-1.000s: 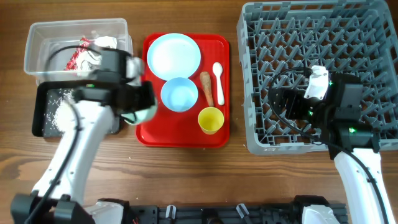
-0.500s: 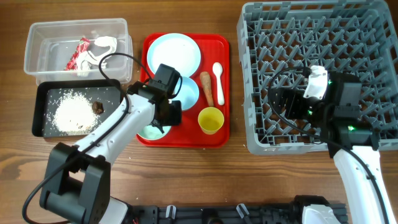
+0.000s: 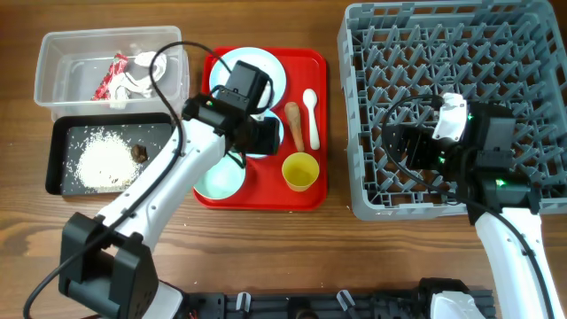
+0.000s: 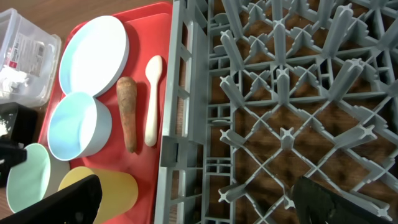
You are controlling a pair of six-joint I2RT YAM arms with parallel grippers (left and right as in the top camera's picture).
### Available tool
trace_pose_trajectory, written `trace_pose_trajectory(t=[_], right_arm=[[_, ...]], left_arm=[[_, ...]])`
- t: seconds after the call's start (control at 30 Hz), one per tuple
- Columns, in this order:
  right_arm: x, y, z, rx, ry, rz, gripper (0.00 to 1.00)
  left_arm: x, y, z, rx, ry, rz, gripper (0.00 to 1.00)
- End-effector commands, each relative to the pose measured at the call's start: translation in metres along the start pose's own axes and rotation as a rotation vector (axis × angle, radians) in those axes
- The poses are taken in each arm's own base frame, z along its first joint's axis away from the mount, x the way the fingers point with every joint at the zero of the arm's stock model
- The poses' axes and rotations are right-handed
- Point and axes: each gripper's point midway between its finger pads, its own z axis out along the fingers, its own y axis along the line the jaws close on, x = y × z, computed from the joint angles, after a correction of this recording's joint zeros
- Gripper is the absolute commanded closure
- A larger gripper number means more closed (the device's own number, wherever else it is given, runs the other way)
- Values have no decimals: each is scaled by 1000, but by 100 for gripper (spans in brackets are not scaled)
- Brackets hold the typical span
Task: Sort waste into correct bins and load items into the dishwasher rack
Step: 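Set the mint bowl down and grasp the yellow cup with the left gripper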
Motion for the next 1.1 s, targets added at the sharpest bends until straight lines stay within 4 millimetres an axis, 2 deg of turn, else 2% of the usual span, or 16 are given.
trace_pose_trajectory(t=[0.0, 0.17, 0.27, 0.33, 0.4, 0.53, 0.63, 0.7, 0.77, 0.87, 0.97, 1.07], right_arm=[[-6, 5, -1, -19, -8, 3, 0], [-6, 5, -1, -18, -7, 4, 0], [-5, 4, -1, -18, -4, 6, 0], [-5, 4, -1, -18, -5, 5, 0], [-5, 4, -1, -18, -5, 5, 0], [-6, 5, -1, -20, -6, 15, 0], [-9, 18, -2, -98, -15, 21, 0], [-15, 36, -5, -200, -32, -1, 0], [-24, 63, -13, -356, -64, -44, 0], [-34, 100, -29, -551, -113, -137, 0], [-39, 137, -42, -697, -162, -256, 0], [-45, 166, -50, -776, -214, -330, 1]], left_arm=[[11, -19, 13, 36, 50, 202, 53], [27, -29, 36, 73, 130, 327, 54], [34, -28, 49, 81, 174, 336, 61], [38, -25, 59, 75, 203, 331, 74], [38, -24, 61, 73, 208, 326, 96], [34, -37, 53, 135, 190, 325, 96], [11, -56, 20, 283, 110, 299, 96], [-5, -60, -6, 388, 55, 264, 96], [-24, -63, -42, 579, -15, 214, 96], [-45, -55, -87, 843, -97, 154, 96], [-60, -37, -131, 1065, -180, 121, 96], [-64, -24, -159, 1192, -223, 109, 96]])
